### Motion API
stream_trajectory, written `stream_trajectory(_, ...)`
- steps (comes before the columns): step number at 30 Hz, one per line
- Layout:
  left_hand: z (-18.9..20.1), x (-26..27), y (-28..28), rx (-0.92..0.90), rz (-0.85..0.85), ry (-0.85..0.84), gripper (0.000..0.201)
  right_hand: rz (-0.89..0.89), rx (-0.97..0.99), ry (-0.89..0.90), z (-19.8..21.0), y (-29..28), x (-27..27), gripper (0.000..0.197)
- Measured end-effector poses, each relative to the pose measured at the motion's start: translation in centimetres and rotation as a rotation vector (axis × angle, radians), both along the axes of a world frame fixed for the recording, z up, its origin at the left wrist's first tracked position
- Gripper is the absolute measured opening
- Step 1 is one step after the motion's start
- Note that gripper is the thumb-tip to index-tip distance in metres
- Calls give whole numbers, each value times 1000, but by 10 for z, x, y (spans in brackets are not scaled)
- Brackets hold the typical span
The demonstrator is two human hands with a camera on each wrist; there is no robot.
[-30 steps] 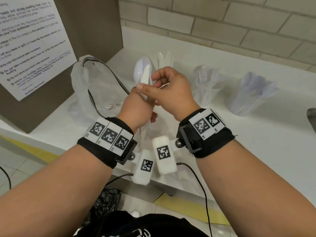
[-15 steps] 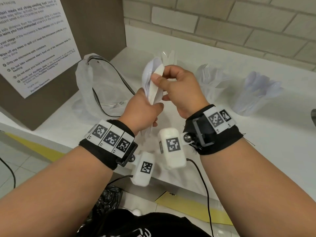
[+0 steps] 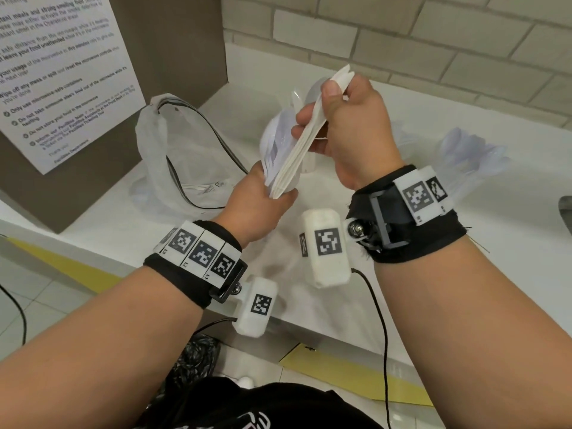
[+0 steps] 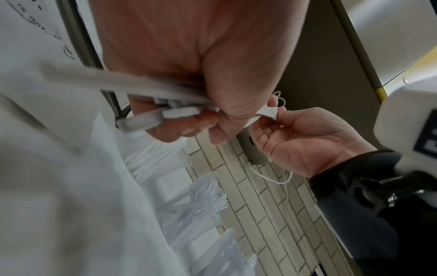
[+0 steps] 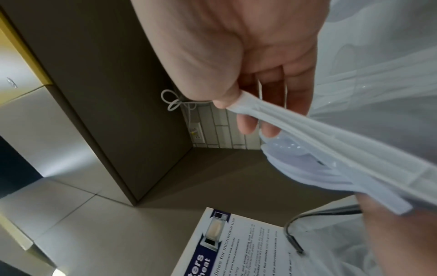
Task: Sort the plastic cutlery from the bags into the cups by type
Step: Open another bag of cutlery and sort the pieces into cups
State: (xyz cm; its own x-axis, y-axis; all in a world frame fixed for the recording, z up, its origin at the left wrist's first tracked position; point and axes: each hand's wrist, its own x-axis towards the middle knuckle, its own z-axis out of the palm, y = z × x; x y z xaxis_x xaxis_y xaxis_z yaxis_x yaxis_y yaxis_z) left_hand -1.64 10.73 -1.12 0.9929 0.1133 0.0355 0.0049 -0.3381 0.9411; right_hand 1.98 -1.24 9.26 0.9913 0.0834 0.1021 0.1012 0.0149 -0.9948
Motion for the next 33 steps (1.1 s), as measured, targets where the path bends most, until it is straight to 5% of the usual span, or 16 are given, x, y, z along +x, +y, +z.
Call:
stream_trajectory(13,0,3,7,105,-57,-120,46,2,125,-88,-16,1,0,10)
stream_trajectory(24,0,8,15,189,-97,-41,42,-51,283,-84,-5,-9,10,17)
stream_trajectory(26,-2,10,15,47,-68,-3,31,-55,343,-94,-2,-12,11,16)
stream_trajectory(30,8,14,20,-669,137,124,9,-22,301,-54,-5,-12,9,16)
stream_trajectory(33,18,16,21,-752,59,107,11,33,115,36,-19,-4,2,21)
